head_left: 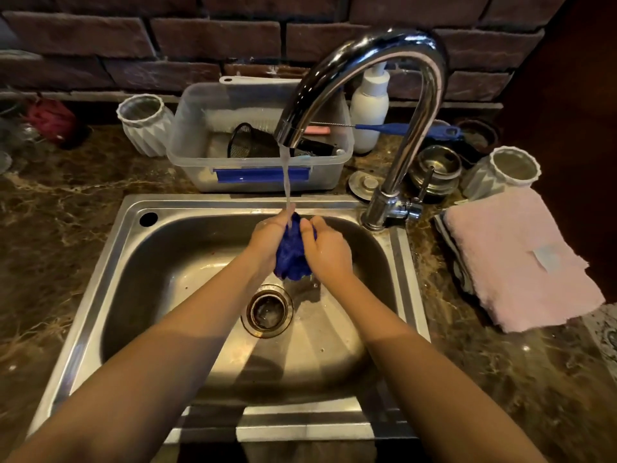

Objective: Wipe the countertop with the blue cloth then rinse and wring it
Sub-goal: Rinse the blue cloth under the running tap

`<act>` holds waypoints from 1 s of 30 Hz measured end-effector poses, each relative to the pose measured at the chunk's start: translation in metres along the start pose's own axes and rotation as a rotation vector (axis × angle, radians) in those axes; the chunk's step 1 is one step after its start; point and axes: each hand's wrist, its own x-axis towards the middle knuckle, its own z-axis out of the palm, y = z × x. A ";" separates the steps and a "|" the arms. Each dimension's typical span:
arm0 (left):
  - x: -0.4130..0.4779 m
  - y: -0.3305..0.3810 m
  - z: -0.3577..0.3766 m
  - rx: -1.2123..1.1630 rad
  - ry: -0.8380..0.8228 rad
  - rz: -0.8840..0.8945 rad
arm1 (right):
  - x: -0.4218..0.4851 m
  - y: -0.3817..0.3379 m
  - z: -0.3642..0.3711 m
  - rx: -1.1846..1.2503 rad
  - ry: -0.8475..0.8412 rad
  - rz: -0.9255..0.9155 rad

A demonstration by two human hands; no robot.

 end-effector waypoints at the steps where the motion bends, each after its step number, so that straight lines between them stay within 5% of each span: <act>1: -0.002 0.003 -0.003 0.010 -0.011 -0.004 | -0.006 -0.002 0.001 0.039 -0.010 0.007; 8: 0.001 -0.011 -0.034 0.134 -0.098 -0.067 | -0.025 0.002 0.026 0.657 0.017 0.549; 11: 0.014 -0.026 -0.043 0.120 -0.111 -0.057 | -0.034 0.001 0.037 0.748 0.061 0.559; 15: 0.020 -0.041 -0.038 0.030 -0.091 -0.002 | -0.042 -0.017 0.055 0.483 0.075 0.355; 20: 0.018 -0.060 -0.027 -0.066 -0.178 -0.095 | -0.015 -0.012 0.063 0.219 0.313 0.462; 26: 0.039 -0.058 -0.038 0.095 -0.131 -0.030 | -0.029 -0.002 0.085 0.214 0.300 0.370; 30: 0.042 -0.051 -0.034 -0.081 -0.217 -0.154 | -0.024 -0.020 0.077 0.178 0.390 0.291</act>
